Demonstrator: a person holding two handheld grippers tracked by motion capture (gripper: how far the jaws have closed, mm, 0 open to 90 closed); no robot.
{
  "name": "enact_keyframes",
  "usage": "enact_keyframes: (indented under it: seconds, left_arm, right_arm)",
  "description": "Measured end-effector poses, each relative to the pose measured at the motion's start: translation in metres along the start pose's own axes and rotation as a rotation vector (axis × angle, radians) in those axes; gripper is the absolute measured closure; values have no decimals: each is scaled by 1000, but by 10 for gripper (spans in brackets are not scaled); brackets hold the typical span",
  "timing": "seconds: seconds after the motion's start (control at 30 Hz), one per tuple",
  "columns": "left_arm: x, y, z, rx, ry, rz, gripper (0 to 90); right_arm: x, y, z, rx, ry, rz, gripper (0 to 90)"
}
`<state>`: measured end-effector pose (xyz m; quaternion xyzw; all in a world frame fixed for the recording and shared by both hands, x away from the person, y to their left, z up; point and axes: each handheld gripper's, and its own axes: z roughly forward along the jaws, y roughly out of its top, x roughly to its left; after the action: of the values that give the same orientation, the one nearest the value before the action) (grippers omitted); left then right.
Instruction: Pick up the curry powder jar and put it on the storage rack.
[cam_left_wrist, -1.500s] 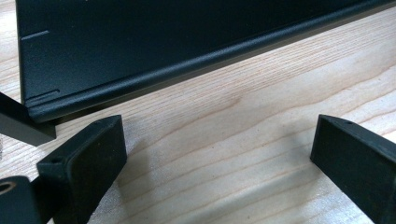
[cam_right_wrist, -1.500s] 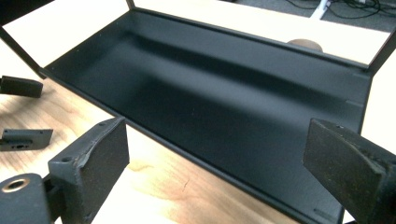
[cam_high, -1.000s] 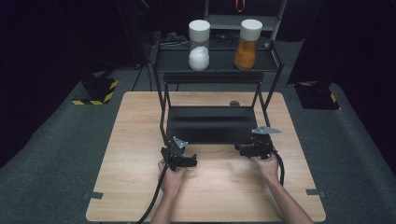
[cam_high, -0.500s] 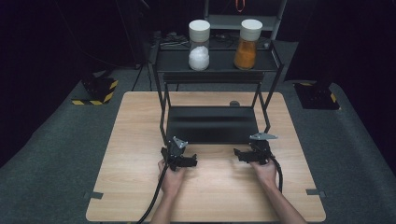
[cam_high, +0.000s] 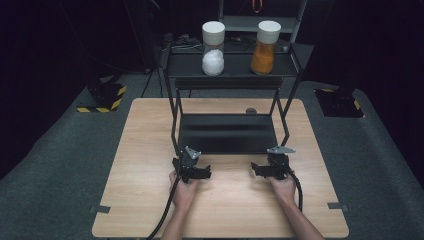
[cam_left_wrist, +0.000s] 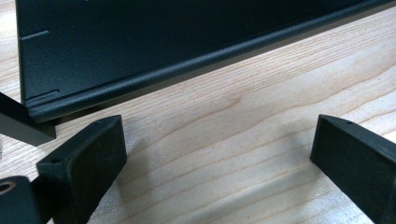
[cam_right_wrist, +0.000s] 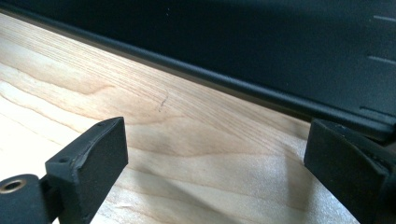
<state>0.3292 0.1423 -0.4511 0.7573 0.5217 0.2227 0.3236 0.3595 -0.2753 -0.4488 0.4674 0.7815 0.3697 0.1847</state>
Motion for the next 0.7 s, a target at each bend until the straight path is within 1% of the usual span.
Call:
enact_keyframes:
  seconds: [0.2, 0.27, 0.33, 0.7]
  left_arm:
    - [0, 0, 0, 0, 0, 0, 33]
    - [0, 0, 0, 0, 0, 0, 33]
    - [0, 0, 0, 0, 0, 0, 33]
    - [0, 0, 0, 0, 0, 0, 33]
  right_arm:
    - [3, 0, 0, 11, -17, -8, 52]
    - [6, 1, 1, 19, -28, -22, 52]
    - [12, 3, 2, 33, -53, -56, 49]
    - [13, 4, 2, 35, -55, -56, 48]
